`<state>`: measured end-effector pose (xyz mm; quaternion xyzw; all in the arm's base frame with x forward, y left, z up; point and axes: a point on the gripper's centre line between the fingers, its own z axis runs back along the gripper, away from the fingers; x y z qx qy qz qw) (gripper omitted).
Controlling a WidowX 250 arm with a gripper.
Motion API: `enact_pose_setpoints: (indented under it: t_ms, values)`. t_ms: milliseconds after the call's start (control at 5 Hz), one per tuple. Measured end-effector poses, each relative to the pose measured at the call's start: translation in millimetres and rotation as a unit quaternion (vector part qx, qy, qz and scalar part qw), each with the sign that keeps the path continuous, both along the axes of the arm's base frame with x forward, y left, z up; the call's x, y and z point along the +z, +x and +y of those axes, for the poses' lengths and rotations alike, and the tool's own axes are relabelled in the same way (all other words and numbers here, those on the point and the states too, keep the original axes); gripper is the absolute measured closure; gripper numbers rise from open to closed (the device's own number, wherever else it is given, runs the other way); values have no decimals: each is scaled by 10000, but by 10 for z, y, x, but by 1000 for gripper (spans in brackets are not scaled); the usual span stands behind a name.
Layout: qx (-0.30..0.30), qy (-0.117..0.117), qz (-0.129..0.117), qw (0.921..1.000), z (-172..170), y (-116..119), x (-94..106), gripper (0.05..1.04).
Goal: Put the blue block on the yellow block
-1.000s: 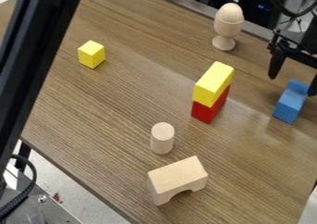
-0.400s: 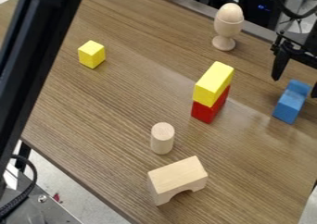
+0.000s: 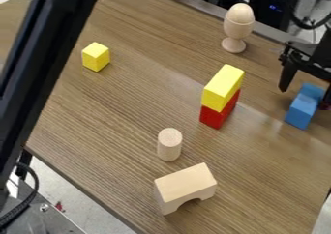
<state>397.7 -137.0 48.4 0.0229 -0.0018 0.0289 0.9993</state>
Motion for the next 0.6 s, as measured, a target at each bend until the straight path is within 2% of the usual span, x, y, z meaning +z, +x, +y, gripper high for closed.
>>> enact_pose_setpoints:
  t_ms: [200,400,600]
  values:
    - [-6,-38,48,10000,-9,-5,-39,121]
    - [-20,-45,116,9999,-16,-31,-101,387]
    - [51,-5,156,9999,14,-37,-96,508]
